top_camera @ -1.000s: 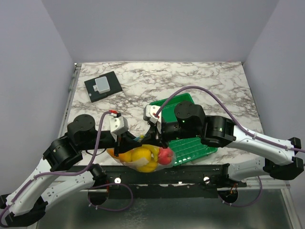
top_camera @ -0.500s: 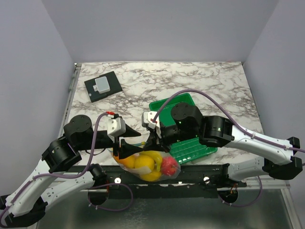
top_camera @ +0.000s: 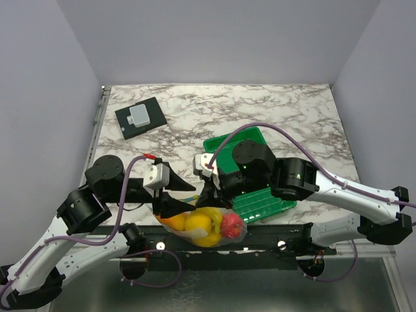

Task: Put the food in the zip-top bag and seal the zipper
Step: Zip the zipper food storage bag at the center of the board.

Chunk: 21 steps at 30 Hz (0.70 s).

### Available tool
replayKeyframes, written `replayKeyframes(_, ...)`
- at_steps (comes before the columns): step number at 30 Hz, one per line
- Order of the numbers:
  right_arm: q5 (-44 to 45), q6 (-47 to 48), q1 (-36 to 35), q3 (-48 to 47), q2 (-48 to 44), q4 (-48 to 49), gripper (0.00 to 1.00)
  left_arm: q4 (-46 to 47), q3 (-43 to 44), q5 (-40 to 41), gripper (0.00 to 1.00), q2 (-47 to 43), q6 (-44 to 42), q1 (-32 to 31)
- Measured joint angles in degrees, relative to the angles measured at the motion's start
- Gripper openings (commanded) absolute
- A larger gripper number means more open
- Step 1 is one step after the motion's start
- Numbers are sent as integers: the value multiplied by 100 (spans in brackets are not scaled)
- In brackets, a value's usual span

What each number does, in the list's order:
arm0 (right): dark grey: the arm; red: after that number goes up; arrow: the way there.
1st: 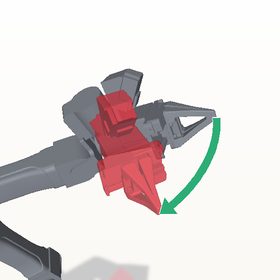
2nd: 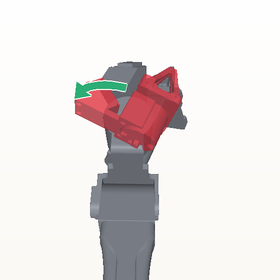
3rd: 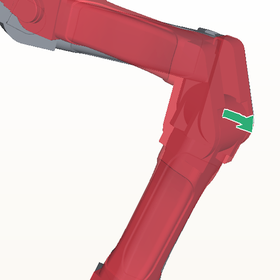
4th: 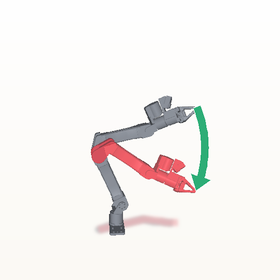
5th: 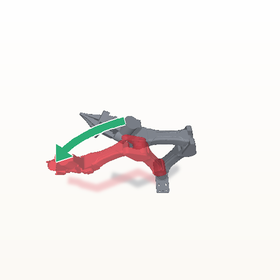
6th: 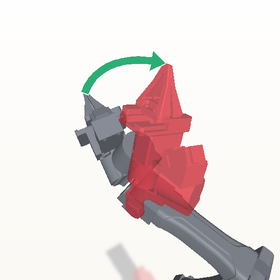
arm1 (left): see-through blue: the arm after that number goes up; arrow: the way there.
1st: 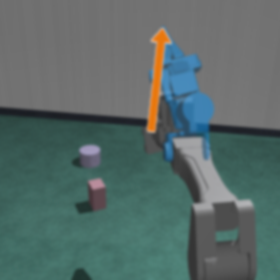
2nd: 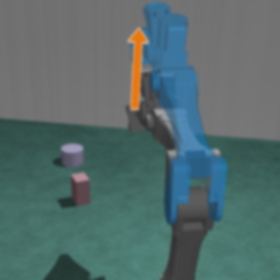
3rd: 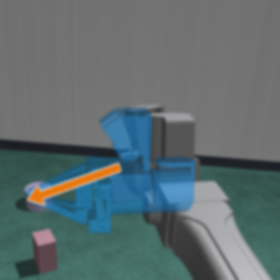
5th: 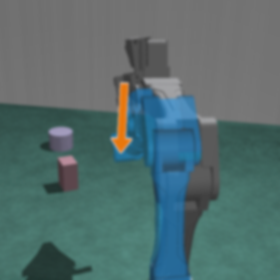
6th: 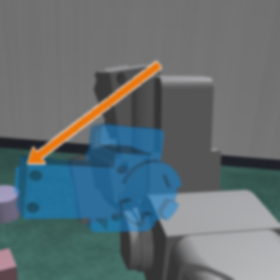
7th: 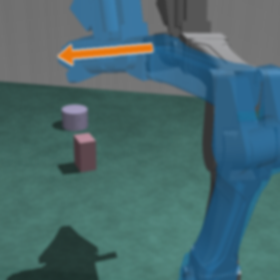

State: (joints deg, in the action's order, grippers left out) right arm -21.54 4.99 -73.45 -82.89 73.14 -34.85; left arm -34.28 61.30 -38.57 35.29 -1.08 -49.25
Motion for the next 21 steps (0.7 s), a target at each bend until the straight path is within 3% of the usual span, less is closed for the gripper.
replayKeyframes(15, 2, -2, 0, 0, 37, 2, 1, 44, -2, -254, 32, 125, 42, 0)
replayKeyframes(21, 2, -2, 0, 0, 42, 2, 1, 57, -2, -247, 20, 125, 63, 0)
